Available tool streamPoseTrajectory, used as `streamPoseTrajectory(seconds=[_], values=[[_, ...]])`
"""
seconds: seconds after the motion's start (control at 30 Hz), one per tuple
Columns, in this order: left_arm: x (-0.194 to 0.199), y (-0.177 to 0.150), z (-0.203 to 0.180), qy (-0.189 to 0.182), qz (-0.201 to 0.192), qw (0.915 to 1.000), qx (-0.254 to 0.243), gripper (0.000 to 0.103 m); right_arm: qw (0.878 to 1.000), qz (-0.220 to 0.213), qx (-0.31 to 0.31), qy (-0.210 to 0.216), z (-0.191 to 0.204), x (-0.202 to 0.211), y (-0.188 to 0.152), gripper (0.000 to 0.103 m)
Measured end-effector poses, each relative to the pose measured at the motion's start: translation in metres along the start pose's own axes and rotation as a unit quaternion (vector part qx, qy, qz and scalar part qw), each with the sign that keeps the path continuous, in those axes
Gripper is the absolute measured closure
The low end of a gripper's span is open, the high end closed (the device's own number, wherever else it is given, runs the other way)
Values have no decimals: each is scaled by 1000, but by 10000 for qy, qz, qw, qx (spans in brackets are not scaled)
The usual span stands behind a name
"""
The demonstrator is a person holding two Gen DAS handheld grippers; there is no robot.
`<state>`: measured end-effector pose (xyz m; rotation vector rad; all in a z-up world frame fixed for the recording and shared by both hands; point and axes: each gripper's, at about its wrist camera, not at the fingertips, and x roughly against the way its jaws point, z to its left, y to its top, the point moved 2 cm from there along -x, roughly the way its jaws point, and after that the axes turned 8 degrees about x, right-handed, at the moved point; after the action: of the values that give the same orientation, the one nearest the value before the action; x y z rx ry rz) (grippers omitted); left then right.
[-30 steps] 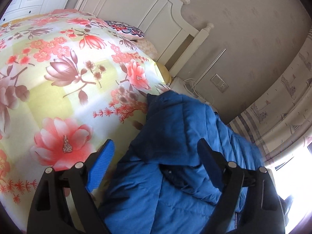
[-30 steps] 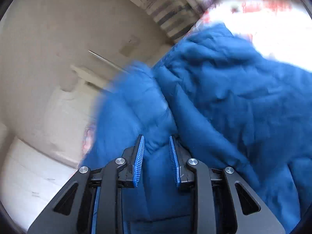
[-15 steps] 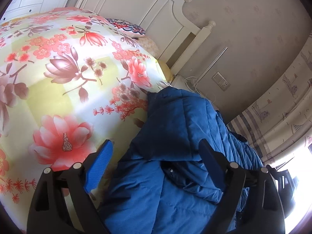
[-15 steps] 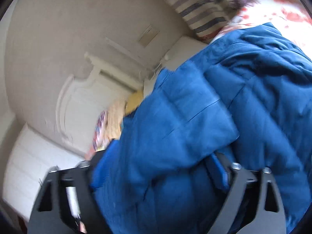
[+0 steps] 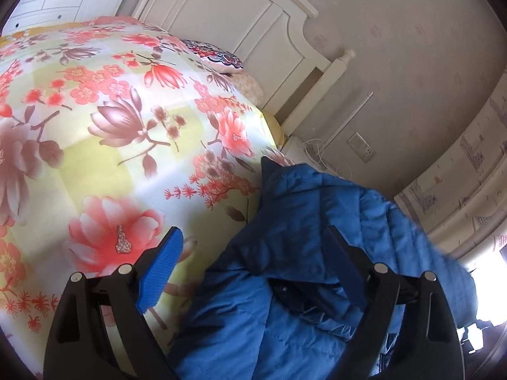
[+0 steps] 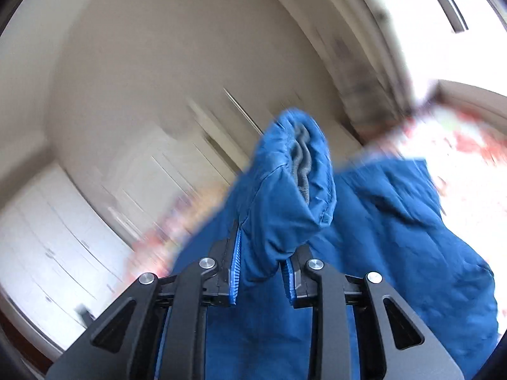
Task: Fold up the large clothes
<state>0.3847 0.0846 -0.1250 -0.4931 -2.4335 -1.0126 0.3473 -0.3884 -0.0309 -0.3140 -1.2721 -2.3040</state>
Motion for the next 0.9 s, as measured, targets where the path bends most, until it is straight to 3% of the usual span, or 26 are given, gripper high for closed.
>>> streamPoseTrajectory(seconds=[0.1,0.13,0.2,0.23,0.33,0.4,0.5,0.57,0.6,0.63,0.67,0.7,0.73,0.9], values=[[0,-1,-3,45,-20,9999,-108,14,9902,1160,-412,-659,-43,-39,-37,71],[0,-2,-3,63,-24,9999,-105,14,9908,1114,-589,-494,-53,-40,-43,71],[0,-1,0,77,-13,10000,-45,14,9911,924,-784,-558,-55,-30,-38,68],[-1,-1,1,83,-13,10000,-16,14,9937,490,-668,-759,-51,-14,-27,68],[-2,-1,1,95,3,10000,2,14,9847,-701,158,-1589,-22,26,-9,67],[-2,-2,-2,94,-6,9999,-77,14,9807,-860,817,-1555,2,30,-2,67],[-2,-3,-5,106,-14,9998,-143,13,9707,-372,1822,-1522,40,-3,3,67],[-1,-3,-3,106,-21,9999,-107,13,9579,56,2329,-1680,53,-23,-10,66],[-1,-2,-2,104,-25,9999,-75,13,9510,310,2528,-1752,57,-40,-16,61],[-1,-2,-1,108,-27,9999,-54,13,9467,530,2620,-1797,58,-50,-22,54],[-1,-2,-1,109,-33,9999,-35,13,9365,871,2728,-2026,54,-65,-37,31],[0,-2,-1,110,-44,9999,-32,13,9171,1399,2834,-2429,37,-89,-56,15],[2,-2,-1,104,-82,9999,-45,13,9140,1496,2881,-2431,26,-90,-68,15],[19,-2,-14,-43,-357,9991,-218,13,9247,1501,2615,-2324,14,-83,-72,15]])
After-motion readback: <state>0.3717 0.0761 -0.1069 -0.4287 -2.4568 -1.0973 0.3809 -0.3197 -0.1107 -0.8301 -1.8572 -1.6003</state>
